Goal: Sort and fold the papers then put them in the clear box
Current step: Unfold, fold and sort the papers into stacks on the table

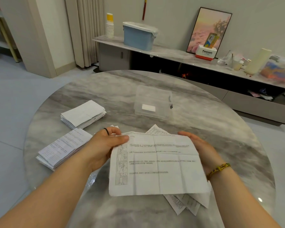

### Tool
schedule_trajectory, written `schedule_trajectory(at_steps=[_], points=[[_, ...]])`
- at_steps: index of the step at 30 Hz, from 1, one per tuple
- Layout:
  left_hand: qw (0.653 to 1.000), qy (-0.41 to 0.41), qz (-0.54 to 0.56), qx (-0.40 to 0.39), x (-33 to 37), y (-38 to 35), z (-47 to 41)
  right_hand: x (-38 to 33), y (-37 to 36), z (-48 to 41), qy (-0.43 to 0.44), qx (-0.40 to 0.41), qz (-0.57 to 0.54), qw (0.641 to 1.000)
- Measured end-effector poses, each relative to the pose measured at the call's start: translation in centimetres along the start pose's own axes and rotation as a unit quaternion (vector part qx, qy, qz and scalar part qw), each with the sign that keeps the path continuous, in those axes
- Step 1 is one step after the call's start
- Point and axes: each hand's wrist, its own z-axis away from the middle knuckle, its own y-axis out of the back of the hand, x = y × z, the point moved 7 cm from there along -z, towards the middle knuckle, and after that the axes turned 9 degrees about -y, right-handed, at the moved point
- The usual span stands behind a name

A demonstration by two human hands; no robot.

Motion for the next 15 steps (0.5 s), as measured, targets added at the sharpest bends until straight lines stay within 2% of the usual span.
schedule_trajectory(at_steps=[5,9,15], points=[[0.992,-0.052,0.062,0.098,0.7,1.1,-0.3,0.3,-2.1,0.2,-0.015,-0.099,-0.078,0.992],[0.971,-0.109,0.125,0.170,1.3,2.0,0.0,0.6,-3.4,0.8,-0.013,-0.171,-0.014,0.985],[0.982,-0.122,0.085,0.113,1.3,0.4,0.4,0.5,-3.8,0.7,0.023,-0.132,0.005,0.991]])
